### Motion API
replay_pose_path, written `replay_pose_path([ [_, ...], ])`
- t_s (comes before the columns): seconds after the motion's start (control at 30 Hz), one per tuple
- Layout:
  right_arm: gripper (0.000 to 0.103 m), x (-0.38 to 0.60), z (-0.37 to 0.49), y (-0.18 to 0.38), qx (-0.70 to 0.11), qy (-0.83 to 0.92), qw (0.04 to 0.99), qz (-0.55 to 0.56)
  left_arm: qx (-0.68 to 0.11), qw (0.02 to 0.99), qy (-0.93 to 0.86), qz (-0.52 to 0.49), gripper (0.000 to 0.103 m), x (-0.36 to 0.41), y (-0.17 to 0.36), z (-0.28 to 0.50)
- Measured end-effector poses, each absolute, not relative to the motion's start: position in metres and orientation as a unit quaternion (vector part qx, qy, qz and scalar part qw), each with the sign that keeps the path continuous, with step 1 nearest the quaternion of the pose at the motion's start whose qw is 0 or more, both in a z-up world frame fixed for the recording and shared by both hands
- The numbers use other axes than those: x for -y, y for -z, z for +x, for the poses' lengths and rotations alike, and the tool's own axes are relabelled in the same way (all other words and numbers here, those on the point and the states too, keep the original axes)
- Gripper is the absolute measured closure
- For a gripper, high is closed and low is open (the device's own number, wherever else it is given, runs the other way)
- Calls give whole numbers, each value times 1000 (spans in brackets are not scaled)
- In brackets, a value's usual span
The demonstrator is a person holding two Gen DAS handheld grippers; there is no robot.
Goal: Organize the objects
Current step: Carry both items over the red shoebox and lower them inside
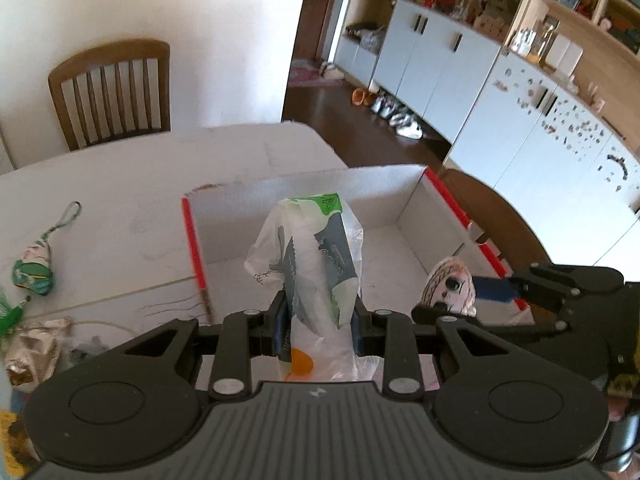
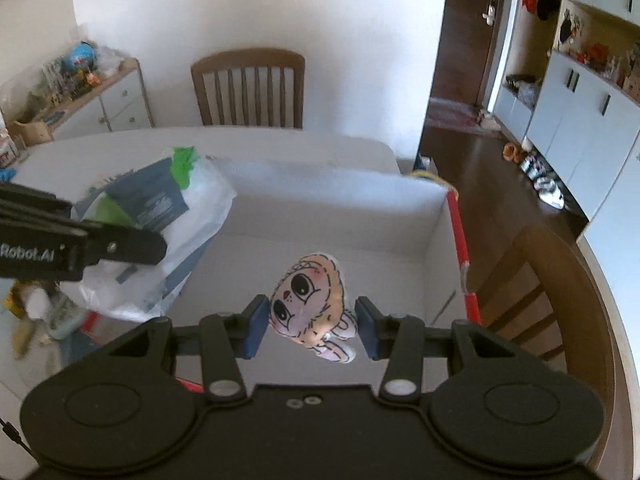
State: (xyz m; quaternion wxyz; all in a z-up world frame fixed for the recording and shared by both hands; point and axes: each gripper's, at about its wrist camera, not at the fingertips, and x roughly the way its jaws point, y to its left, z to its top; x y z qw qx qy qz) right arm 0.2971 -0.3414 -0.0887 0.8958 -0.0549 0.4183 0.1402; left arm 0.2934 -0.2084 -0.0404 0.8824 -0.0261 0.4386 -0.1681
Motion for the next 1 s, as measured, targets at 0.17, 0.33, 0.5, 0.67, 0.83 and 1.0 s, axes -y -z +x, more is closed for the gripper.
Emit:
replay_pose_path([
  [0.17,58,348,304,109,-434,-146,887,-63,-466,870,159,-20,74,224,61,315],
  [0.33,58,351,315,128,-461,-146,873,-61,-491,857,157,-6,74,237,81,331],
  [0.5,57,350,325,141,-484,-145,860,-69,-513,845,150,10,74,247,101,342],
  [0.67,57,349,332,152,-502,-145,849,-78,-535,832,143,10,74,247,114,347],
  [0.83,54,351,335,159,-516,-140,842,-72,-544,827,140,16,74,247,119,348],
  [1.0,48,353,337,162,-524,-131,839,-70,-554,821,138,18,72,249,125,348],
])
